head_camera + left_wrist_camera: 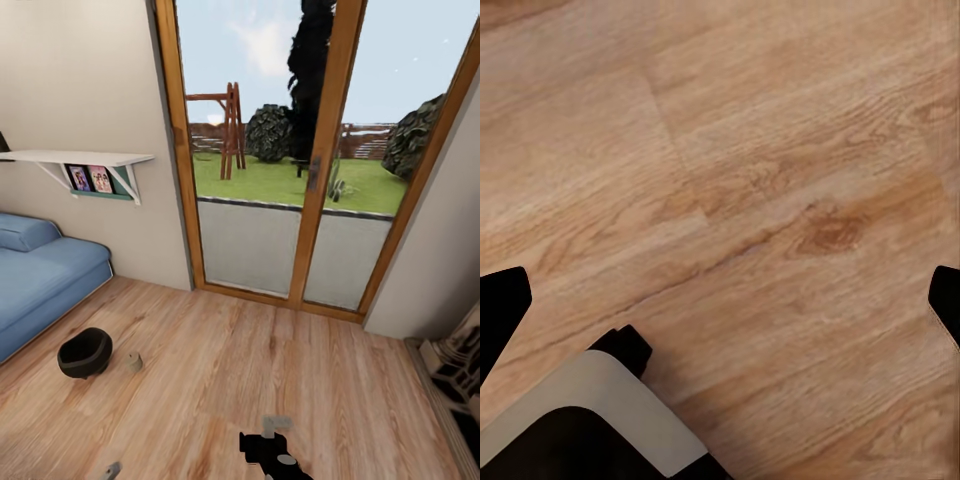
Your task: Place each of the two pumpkins and all three candles from the living room inside a cabinet in the living room (use any cabinet), then make sure every cabinet is closed, and position the cauldron so it is next to a table in the living room.
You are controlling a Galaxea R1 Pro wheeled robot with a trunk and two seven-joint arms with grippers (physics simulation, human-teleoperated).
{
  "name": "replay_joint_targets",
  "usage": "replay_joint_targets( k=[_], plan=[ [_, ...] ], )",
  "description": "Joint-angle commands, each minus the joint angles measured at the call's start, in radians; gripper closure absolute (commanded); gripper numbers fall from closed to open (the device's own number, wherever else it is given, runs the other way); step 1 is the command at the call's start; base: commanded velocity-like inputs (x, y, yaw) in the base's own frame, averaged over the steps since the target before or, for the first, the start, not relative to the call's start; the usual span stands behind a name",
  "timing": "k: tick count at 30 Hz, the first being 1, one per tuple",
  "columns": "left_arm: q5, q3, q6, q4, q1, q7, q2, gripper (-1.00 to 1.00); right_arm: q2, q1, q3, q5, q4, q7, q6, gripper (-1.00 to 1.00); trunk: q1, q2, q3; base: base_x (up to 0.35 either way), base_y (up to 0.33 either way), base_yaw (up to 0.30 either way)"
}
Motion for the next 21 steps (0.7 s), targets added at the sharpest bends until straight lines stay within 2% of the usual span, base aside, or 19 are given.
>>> replay_joint_targets(
  k=[1, 9, 21],
  plan=[
    [0.006, -0.008, 0.000, -0.002, 0.000, 0.009, 0.001, -1.00, -0.001, -0.001, 0.007, -0.007, -0.002, -0.009, 0.002, -1.00, 0.001, -0.001, -0.001, 0.225, 0.000, 0.276],
    [0.006, -0.008, 0.000, -0.003, 0.000, 0.009, 0.001, -1.00, -0.002, -0.001, 0.007, -0.007, 0.000, -0.009, 0.002, -1.00, 0.001, -0.001, -0.001, 0.163, 0.000, 0.276],
    [0.006, -0.008, 0.000, -0.002, 0.000, 0.009, 0.001, -1.00, -0.003, -0.001, 0.007, -0.006, 0.000, -0.008, 0.003, -1.00, 0.001, -0.001, -0.001, 0.015, 0.000, 0.276]
  ],
)
